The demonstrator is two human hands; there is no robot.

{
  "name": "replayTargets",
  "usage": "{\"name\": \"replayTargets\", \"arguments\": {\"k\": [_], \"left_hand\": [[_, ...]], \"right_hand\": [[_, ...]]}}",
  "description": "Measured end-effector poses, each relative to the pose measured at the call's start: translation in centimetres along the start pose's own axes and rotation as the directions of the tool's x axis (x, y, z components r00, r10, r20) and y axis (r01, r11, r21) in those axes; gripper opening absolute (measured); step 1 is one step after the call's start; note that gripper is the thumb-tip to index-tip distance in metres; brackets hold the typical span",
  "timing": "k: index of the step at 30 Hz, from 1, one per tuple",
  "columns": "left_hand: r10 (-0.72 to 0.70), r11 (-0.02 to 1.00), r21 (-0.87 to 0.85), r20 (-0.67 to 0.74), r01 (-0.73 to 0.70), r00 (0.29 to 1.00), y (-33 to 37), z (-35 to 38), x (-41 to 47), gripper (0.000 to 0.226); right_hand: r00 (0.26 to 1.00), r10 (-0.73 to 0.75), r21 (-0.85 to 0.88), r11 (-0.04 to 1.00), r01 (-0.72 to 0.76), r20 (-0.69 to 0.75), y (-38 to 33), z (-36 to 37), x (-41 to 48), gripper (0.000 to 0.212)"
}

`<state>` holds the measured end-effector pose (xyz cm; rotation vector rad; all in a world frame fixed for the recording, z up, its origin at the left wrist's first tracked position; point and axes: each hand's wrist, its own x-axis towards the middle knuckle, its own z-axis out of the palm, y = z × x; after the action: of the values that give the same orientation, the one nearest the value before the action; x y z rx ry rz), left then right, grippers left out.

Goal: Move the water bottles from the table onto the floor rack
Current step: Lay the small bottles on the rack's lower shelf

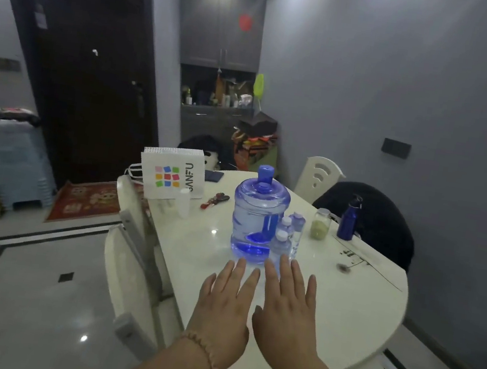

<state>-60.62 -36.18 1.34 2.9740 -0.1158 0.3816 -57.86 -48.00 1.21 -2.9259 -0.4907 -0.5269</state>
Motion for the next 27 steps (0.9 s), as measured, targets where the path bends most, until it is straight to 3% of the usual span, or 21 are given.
{"name": "replayTargets", "arguments": {"k": [8, 18, 27], "left_hand": [[-0.02, 0.997, 0.071, 0.102, 0.013, 0.995, -6.0, 4.7, 10.7, 0.082], [0.246, 0.937, 0.199, 0.209, -0.288, 0.946, -8.2, 9.9, 25.2, 0.078], [0.552, 0.758, 0.275, 0.213, -0.592, 0.806, -7.0, 15.3, 37.2, 0.075]], "right_hand": [[0.992, 0.125, 0.013, 0.992, -0.125, -0.021, 2.3, 9.1, 10.1, 0.079], [0.974, 0.207, -0.09, 0.976, -0.198, 0.097, 6.5, 16.3, 20.3, 0.079], [0.972, 0.196, -0.177, 0.969, -0.172, 0.129, 7.2, 18.6, 22.8, 0.089]]}}
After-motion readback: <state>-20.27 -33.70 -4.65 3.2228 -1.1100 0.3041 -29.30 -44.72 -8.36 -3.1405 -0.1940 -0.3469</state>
